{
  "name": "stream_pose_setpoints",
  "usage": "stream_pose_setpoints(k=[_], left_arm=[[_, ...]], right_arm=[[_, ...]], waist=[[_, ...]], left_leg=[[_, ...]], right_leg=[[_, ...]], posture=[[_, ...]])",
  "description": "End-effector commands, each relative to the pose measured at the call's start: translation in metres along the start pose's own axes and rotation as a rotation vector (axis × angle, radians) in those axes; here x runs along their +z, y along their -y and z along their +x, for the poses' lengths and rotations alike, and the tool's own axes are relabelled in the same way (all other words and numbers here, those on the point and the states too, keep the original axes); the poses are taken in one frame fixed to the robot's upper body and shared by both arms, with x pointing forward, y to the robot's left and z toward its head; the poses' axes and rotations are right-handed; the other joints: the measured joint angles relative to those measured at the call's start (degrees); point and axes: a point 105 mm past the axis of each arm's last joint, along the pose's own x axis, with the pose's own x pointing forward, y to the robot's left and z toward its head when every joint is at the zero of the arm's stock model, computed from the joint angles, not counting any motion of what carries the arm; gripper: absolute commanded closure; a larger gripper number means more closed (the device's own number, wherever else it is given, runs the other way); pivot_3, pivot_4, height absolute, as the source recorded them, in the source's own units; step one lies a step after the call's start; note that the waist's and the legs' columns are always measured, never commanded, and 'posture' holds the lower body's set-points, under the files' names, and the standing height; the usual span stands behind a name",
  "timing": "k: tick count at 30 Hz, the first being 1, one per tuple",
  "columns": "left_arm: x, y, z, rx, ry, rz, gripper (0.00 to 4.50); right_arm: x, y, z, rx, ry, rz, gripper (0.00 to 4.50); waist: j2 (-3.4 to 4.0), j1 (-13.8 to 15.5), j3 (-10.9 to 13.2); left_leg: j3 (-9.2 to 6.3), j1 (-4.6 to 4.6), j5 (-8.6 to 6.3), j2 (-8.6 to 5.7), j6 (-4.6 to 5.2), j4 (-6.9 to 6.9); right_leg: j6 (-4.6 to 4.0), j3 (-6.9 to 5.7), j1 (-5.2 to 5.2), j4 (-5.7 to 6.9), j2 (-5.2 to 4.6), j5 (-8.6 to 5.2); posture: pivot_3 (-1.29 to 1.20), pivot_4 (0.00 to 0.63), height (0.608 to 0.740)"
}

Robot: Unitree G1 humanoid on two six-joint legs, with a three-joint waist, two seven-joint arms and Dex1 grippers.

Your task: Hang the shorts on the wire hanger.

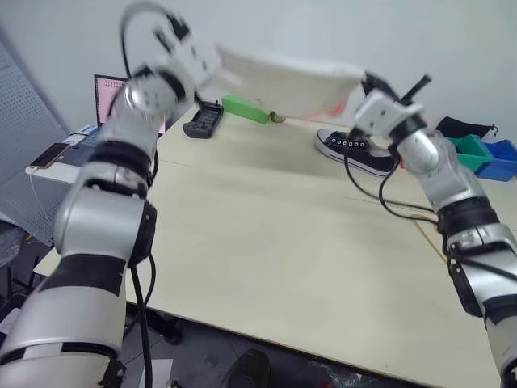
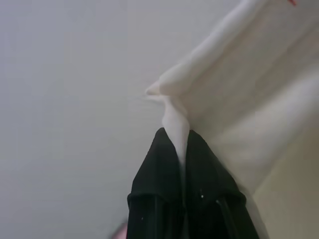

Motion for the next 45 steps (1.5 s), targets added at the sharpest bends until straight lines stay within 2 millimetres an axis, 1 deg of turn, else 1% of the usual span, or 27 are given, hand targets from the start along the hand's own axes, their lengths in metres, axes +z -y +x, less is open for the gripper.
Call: stream_pose_setpoints(k=[1, 2, 3, 4, 6, 7, 8, 10, 12, 14, 17, 21, 24, 26, 28, 32, 35, 37, 41, 43, 44, 45], left_arm=[[-0.058, 0.086, -0.037, -0.503, -0.092, 0.0, 4.5], [-0.072, 0.118, -0.058, -0.676, -0.109, 0.0, 4.5], [-0.079, 0.141, -0.079, -0.808, -0.113, -0.006, 4.5], [-0.079, 0.155, -0.093, -0.887, -0.105, -0.011, 4.5], [-0.072, 0.163, -0.106, -0.924, -0.092, -0.028, 4.5], [-0.068, 0.164, -0.108, -0.919, -0.091, -0.034, 4.5], [-0.066, 0.164, -0.109, -0.912, -0.095, -0.039, 4.5], [-0.063, 0.165, -0.111, -0.914, -0.104, -0.031, 4.5], [-0.061, 0.167, -0.112, -0.92, -0.109, -0.01, 4.5], [-0.056, 0.171, -0.111, -0.936, -0.102, -0.003, 4.5], [-0.052, 0.181, -0.115, -0.983, -0.09, 0.012, 4.5], [-0.048, 0.194, -0.13, -1.078, -0.076, 0.021, 4.5], [-0.042, 0.211, -0.149, -1.195, -0.047, 0.01, 4.5], [-0.039, 0.217, -0.158, -1.249, -0.04, -0.006, 4.5], [-0.038, 0.22, -0.162, -1.282, -0.046, -0.009, 4.5], [-0.039, 0.221, -0.162, -1.289, -0.058, -0.019, 4.5], [-0.042, 0.222, -0.163, -1.305, -0.075, -0.017, 4.5], [-0.042, 0.222, -0.164, -1.313, -0.082, -0.025, 4.5], [-0.041, 0.22, -0.165, -1.324, -0.068, -0.03, 4.5], [-0.036, 0.218, -0.154, -1.27, -0.029, -0.05, 4.0], [-0.034, 0.217, -0.15, -1.251, -0.02, -0.063, 3.82], [-0.032, 0.215, -0.148, -1.249, -0.011, -0.07, 3.55]], right_arm=[[-0.022, -0.09, -0.058, 0.554, -0.118, 0.024, 4.46], [-0.025, -0.121, -0.089, 0.753, -0.142, 0.032, 4.46], [-0.026, -0.14, -0.117, 0.897, -0.179, 0.082, 4.46], [-0.027, -0.151, -0.136, 0.99, -0.217, 0.136, 4.46], [-0.028, -0.158, -0.163, 1.124, -0.25, 0.151, 4.46], [-0.027, -0.159, -0.174, 1.184, -0.263, 0.157, 4.46], [-0.025, -0.159, -0.186, 1.251, -0.272, 0.171, 4.46], [-0.022, -0.156, -0.201, 1.346, -0.283, 0.174, 4.46], [-0.021, -0.152, -0.212, 1.414, -0.295, 0.171, 4.46], [-0.02, -0.148, -0.221, 1.462, -0.315, 0.183, 4.46], [-0.016, -0.145, -0.232, 1.52, -0.332, 0.224, 4.46], [-0.005, -0.141, -0.242, 1.573, -0.327, 0.288, 4.46], [0.01, -0.139, -0.254, 1.634, -0.298, 0.376, 4.46], [0.017, -0.137, -0.258, 1.656, -0.286, 0.417, 4.46], [0.021, -0.136, -0.261, 1.672, -0.281, 0.443, 4.46], [0.028, -0.133, -0.269, 1.714, -0.268, 0.481, 4.46], [0.033, -0.135, -0.263, 1.68, -0.248, 0.529, 4.46], [0.033, -0.138, -0.258, 1.655, -0.253, 0.556, 4.46], [0.032, -0.141, -0.259, 1.654, -0.25, 0.557, 4.46], [0.035, -0.139, -0.257, 1.646, -0.24, 0.585, 3.97], [0.036, -0.137, -0.257, 1.644, -0.24, 0.599, 3.77], [0.036, -0.134, -0.256, 1.643, -0.242, 0.602, 3.45]], waist=[[0.25, -0.5, -0.1], [0.36, -0.8, 0.0], [0.43, -1.2, 0.0], [0.5, -1.6, 0.0], [0.61, -2.1, 0.0], [0.72, -2.0, 0.0], [0.81, -1.7, -0.2], [1.21, -1.0, -0.4], [1.31, -0.9, -0.5], [1.29, -0.8, -0.5], [1.29, -0.3, -0.5], [1.3, 0.6, -0.5], [1.32, 0.9, -0.5], [1.33, 1.0, -0.5], [1.33, 1.1, -0.5], [1.35, 1.0, -0.5], [1.35, 0.9, -0.5], [1.35, 0.9, -0.5], [1.35, 1.0, -0.5], [1.35, 1.0, -0.5], [1.35, 1.0, -0.5], [1.35, 1.0, -0.5]], left_leg=[[0.03, 0.58, -0.02, 0.01, 0.03, -0.02], [-0.03, 0.76, 0.01, 0.07, 0.11, -0.01], [-0.08, 0.92, -0.02, 0.19, 0.22, 0.01], [-0.11, 1.0, -0.11, 0.25, 0.38, 0.03], [-0.2, 0.94, -0.21, 0.89, 0.55, 0.16], [-0.1, 0.87, -0.25, 0.87, 0.6, 0.33], [-0.11, 0.88, -0.26, 0.88, 0.64, 0.42], [-0.14, 1.08, -0.28, 0.91, 0.73, 0.41], [0.0, 1.48, -0.4, 0.89, 0.94, 0.41], [0.14, 1.65, -0.5, 0.89, 1.08, 0.41], [0.13, 1.65, -0.56, 0.94, 1.18, 0.41], [0.11, 1.57, -0.72, 1.03, 1.45, 0.4], [0.09, 1.54, -0.75, 1.09, 1.5, 0.4], [0.06, 1.5, -0.75, 1.08, 1.51, 0.4], [0.05, 1.51, -0.75, 1.08, 1.51, 0.4], [0.09, 1.55, -0.75, 1.02, 1.51, 0.4], [0.12, 1.55, -0.76, 0.98, 1.52, 0.4], [0.12, 1.55, -0.76, 0.99, 1.52, 0.4], [0.12, 1.54, -0.77, 0.99, 1.53, 0.4], [0.12, 1.54, -0.77, 0.99, 1.53, 0.4], [0.11, 1.54, -0.77, 0.99, 1.53, 0.4], [0.11, 1.54, -0.77, 0.96, 1.53, 0.4]], right_leg=[[-0.03, 0.12, 0.46, 0.12, 0.05, -0.03], [-0.07, 0.19, 0.59, 0.19, 0.17, 0.0], [-0.16, 0.39, 0.72, 0.24, 0.24, 0.06], [-0.18, 0.47, 0.76, 0.3, 0.26, 0.07], [-0.27, 0.69, 0.62, 0.59, 0.06, 0.05], [-0.36, 0.75, 0.29, 1.1, -0.05, 0.0], [-0.42, 0.73, 0.3, 1.13, -0.01, -0.03], [-0.42, 0.66, 0.54, 1.1, 0.16, 0.05], [-0.4, 0.75, 0.92, 1.05, 0.47, 0.02], [-0.41, 0.77, 1.03, 0.97, 0.65, 0.02], [-0.44, 0.77, 1.06, 0.84, 0.71, 0.01], [-0.45, 0.81, 1.08, 0.58, 0.7, 0.0], [-0.47, 0.82, 1.09, 0.5, 0.69, -0.01], [-0.47, 0.8, 1.09, 0.44, 0.69, -0.01], [-0.47, 0.77, 1.12, 0.42, 0.67, -0.01], [-0.46, 0.67, 1.14, 0.41, 0.74, -0.02], [-0.46, 0.67, 1.14, 0.36, 0.81, -0.02], [-0.46, 0.67, 1.13, 0.36, 0.83, -0.01], [-0.46, 0.67, 1.13, 0.34, 0.85, -0.01], [-0.46, 0.66, 1.14, 0.32, 0.84, -0.01], [-0.46, 0.66, 1.14, 0.31, 0.84, -0.01], [-0.46, 0.63, 1.15, 0.31, 0.85, -0.01]], posture=[[0.49, 0.0, 0.74], [0.49, 0.0, 0.74], [0.49, 0.0, 0.74], [0.49, 0.0, 0.74], [0.49, 0.0, 0.74], [0.49, 0.0, 0.74], [0.49, 0.0, 0.74], [0.48, 0.0, 0.74], [0.48, 0.0, 0.74], [0.47, 0.0, 0.74], [0.46, 0.0, 0.74], [0.44, 0.0, 0.74], [0.43, 0.0, 0.74], [0.43, 0.0, 0.74], [0.42, 0.0, 0.74], [0.41, 0.0, 0.74], [0.41, 0.0, 0.74], [0.4, 0.0, 0.74], [0.4, 0.0, 0.74], [0.4, 0.0, 0.74], [0.4, 0.0, 0.74], [0.39, 0.0, 0.74]])
